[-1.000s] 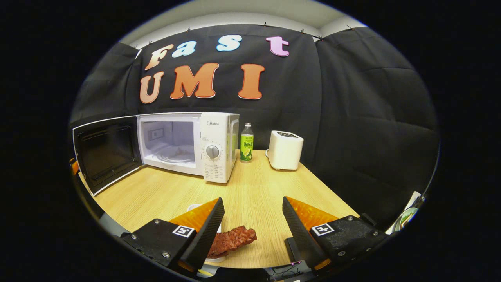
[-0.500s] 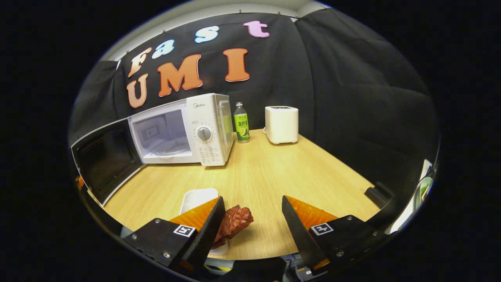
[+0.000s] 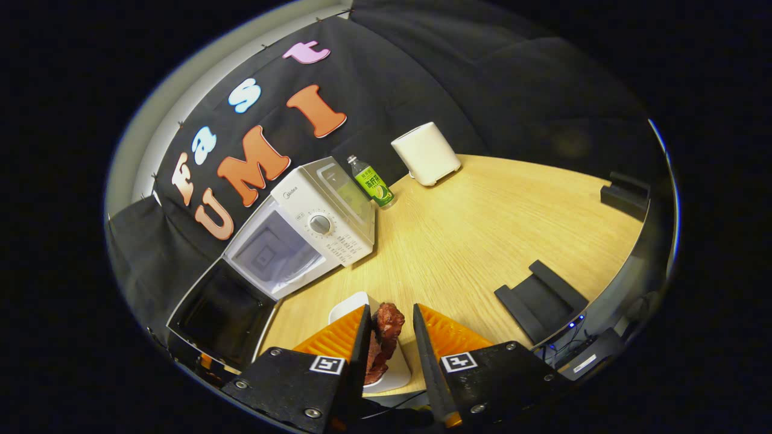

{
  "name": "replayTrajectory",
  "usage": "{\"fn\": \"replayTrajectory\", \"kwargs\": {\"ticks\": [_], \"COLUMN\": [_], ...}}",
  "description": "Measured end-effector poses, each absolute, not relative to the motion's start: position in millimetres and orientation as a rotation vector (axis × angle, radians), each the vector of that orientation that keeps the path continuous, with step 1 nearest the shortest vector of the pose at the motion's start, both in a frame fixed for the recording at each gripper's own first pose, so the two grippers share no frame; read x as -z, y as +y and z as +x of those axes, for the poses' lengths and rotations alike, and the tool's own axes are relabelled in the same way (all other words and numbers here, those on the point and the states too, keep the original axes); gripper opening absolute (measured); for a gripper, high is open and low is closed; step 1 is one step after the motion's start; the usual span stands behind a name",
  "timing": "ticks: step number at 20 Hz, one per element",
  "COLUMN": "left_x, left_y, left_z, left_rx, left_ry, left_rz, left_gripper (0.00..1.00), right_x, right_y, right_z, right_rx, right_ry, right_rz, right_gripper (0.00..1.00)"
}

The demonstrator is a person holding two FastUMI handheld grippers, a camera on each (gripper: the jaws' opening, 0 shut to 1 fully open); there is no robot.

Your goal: Open the microwave oven with the left hand, put the food in, and close the microwave oven.

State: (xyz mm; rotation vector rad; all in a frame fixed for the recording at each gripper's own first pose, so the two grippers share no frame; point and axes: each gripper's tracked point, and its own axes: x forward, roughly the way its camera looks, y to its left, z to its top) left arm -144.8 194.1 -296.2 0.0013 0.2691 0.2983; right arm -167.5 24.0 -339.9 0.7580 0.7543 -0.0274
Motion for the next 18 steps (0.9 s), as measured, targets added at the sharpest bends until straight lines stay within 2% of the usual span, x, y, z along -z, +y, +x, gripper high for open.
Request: {"fn": "replayTrajectory", "kwargs": {"ticks": [3,4,6,8,10,11,14,15,17,18], "left_x": [293.6,294.2,294.5,295.6,293.5,291.4,287.8,286.7,283.3,283.2], "left_y": [193.1,193.3,193.4,193.5,194.0,194.1,193.9,194.4,193.9,194.1], "left_z": [-146.8,-147.4,-148.0,-147.7,-146.5,-145.5,-143.0,-141.4,-140.4,-138.6], "left_rx": [-0.299,-0.298,-0.302,-0.305,-0.306,-0.306,-0.301,-0.301,-0.299,-0.298], "left_ry": [0.266,0.266,0.265,0.268,0.264,0.259,0.256,0.254,0.25,0.249], "left_rz": [0.007,0.006,0.0,-0.005,0.005,0.011,0.03,0.039,0.054,0.061], "left_gripper": [0.87,0.9,0.87,0.9,0.87,0.9,0.9,0.87,0.9,0.87], "right_x": [342.9,342.5,337.3,335.0,329.5,325.8,308.0,302.5,291.3,285.2], "right_y": [30.0,28.2,29.8,36.6,42.5,44.5,46.7,48.3,49.2,49.5], "right_z": [-163.9,-164.2,-164.1,-157.8,-151.6,-149.5,-136.8,-132.5,-123.7,-119.0], "right_rx": [0.024,0.037,0.043,0.032,0.007,-0.006,-0.037,-0.044,-0.054,-0.057], "right_ry": [0.743,0.734,0.715,0.697,0.684,0.677,0.627,0.611,0.582,0.568], "right_rz": [0.822,0.84,0.882,0.872,0.817,0.782,0.678,0.645,0.59,0.569], "right_gripper": [0.34,0.26,0.2,0.16,0.14,0.14,0.14,0.14,0.14,0.14]}}
